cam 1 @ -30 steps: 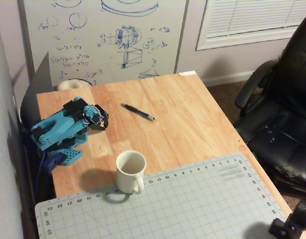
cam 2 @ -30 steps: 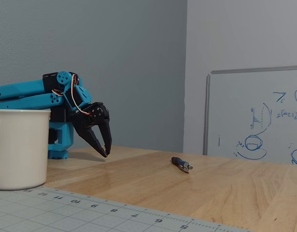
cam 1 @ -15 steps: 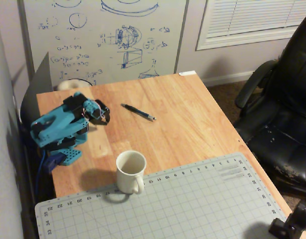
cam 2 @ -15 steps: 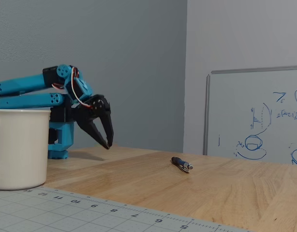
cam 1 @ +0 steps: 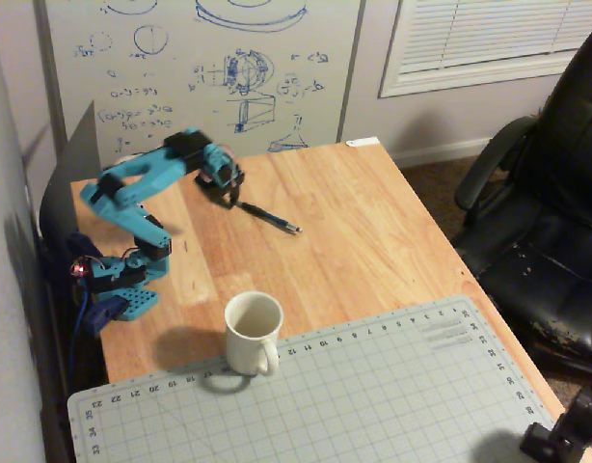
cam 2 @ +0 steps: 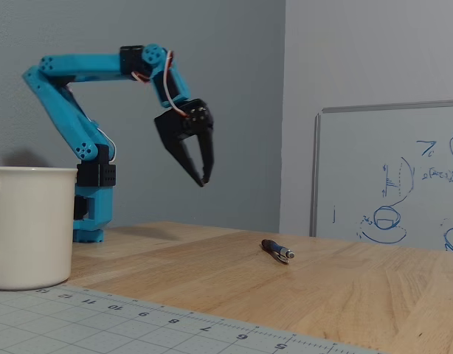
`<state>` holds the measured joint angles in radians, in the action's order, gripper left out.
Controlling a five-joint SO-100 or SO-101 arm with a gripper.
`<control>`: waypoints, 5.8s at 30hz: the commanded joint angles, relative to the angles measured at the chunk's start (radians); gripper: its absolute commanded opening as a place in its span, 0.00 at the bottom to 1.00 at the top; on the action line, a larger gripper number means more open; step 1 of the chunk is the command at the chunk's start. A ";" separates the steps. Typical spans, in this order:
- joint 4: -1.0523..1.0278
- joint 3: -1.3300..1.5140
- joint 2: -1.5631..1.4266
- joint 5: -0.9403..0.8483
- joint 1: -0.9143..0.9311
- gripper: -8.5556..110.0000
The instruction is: Touch the pen.
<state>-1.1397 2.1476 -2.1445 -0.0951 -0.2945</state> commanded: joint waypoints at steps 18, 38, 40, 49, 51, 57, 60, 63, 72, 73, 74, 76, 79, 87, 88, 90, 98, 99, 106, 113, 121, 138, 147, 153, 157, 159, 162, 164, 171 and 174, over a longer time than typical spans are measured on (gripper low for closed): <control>0.018 -0.744 0.853 -0.008 0.058 0.08; 0.198 -0.785 0.950 -0.008 0.058 0.08; 0.198 -0.792 0.969 -0.008 0.060 0.08; 0.198 -0.785 0.988 -0.003 0.058 0.08; 0.198 -0.784 0.988 -0.003 0.058 0.08; 0.198 -0.782 1.003 0.000 0.058 0.08; 0.198 -0.784 1.019 -0.003 0.058 0.08; 0.198 -0.784 1.020 -0.005 0.058 0.08; 0.198 -0.785 1.015 -0.006 0.058 0.08; 0.198 -0.790 1.014 -0.006 0.058 0.08; 0.196 -0.796 1.008 -0.003 0.058 0.08; 0.196 -0.785 0.966 -0.005 0.058 0.08; 0.166 -0.770 0.930 0.006 0.049 0.08; -0.054 -0.638 0.822 -0.006 0.046 0.08; -0.071 -0.618 0.805 -0.006 0.040 0.08; -0.089 -0.586 0.775 -0.002 0.021 0.08; -0.092 -0.565 0.750 0.005 0.014 0.08; -0.092 -0.565 0.752 0.003 0.014 0.08; -0.092 -0.548 0.753 0.006 0.017 0.08; -0.094 -0.548 0.784 0.006 0.017 0.08; -0.094 -0.549 0.793 0.006 0.017 0.08; -0.094 -0.548 0.827 0.006 0.017 0.08; -0.098 -0.548 0.853 0.006 0.017 0.08; -0.097 -0.546 0.856 0.006 0.017 0.08; -0.098 -0.546 0.856 0.003 0.017 0.08; -0.100 -0.546 0.856 0.003 0.017 0.08; -0.098 -0.546 0.876 0.003 0.017 0.08; -0.097 -0.546 0.897 0.005 0.017 0.08; -0.095 -0.549 0.911 0.005 0.017 0.08; -0.095 -0.549 0.911 0.003 0.017 0.08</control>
<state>-1.2257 1.6122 -1.2057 -0.0936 -0.2761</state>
